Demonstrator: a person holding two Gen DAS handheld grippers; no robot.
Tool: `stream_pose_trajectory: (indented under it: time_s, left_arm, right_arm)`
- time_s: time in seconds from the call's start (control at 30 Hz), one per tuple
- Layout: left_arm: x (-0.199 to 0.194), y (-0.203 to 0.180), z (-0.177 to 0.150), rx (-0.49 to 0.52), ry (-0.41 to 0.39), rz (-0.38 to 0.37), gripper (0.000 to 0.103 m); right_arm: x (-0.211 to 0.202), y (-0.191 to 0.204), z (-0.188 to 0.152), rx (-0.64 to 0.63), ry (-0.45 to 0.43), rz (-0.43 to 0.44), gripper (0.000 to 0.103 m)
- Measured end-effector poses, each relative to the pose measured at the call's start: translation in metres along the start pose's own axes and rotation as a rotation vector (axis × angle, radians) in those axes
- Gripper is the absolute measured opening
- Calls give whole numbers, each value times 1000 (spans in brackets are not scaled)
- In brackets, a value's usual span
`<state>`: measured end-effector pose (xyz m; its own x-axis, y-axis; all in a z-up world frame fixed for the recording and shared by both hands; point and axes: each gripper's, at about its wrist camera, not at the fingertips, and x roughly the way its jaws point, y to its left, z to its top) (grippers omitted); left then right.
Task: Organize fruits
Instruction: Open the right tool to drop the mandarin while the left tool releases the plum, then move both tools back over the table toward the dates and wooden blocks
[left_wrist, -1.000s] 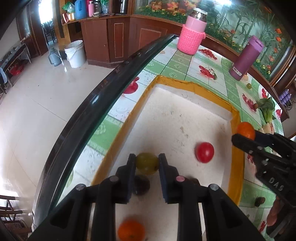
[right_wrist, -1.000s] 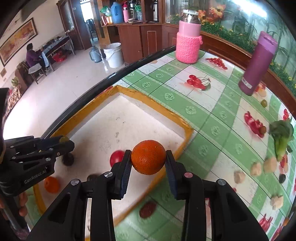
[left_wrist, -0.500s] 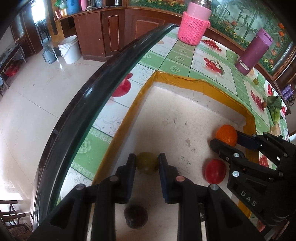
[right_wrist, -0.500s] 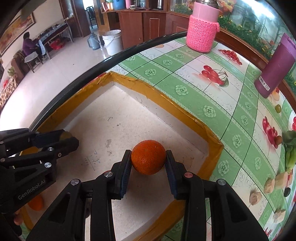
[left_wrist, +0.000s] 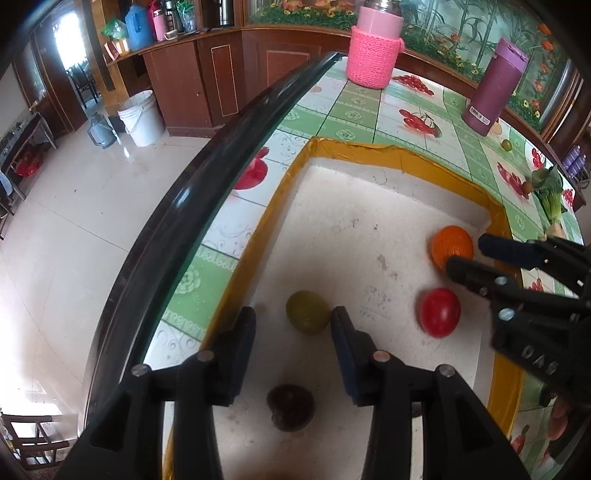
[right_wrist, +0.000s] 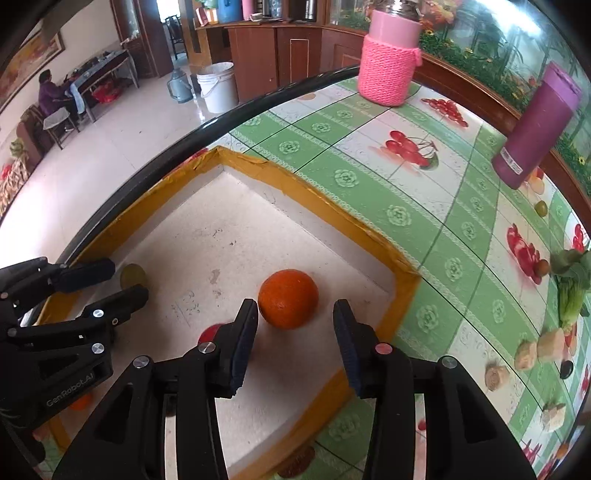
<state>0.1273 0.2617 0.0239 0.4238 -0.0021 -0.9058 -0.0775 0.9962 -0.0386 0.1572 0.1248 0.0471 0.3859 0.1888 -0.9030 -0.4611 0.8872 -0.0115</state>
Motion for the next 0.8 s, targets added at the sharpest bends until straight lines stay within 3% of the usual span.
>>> stream_pose_trajectory:
  time_s: [0.1, 0.33, 0.6, 0.8]
  left_arm:
    - [-10, 0, -6, 7, -21, 4, 49]
    - [-50, 2, -30, -17, -116, 44, 81]
    - [-90, -14, -62, -51, -175, 88, 84]
    - [-101, -60, -81, -30, -157, 112, 87]
  right_arm:
    - [-15, -5, -8, 22, -10, 8, 41]
    - [-58, -4, -38, 7, -44, 32, 48]
    - [-89, -16, -102, -28, -8, 57, 52]
    - [-114, -67, -170, 5, 6, 51, 53]
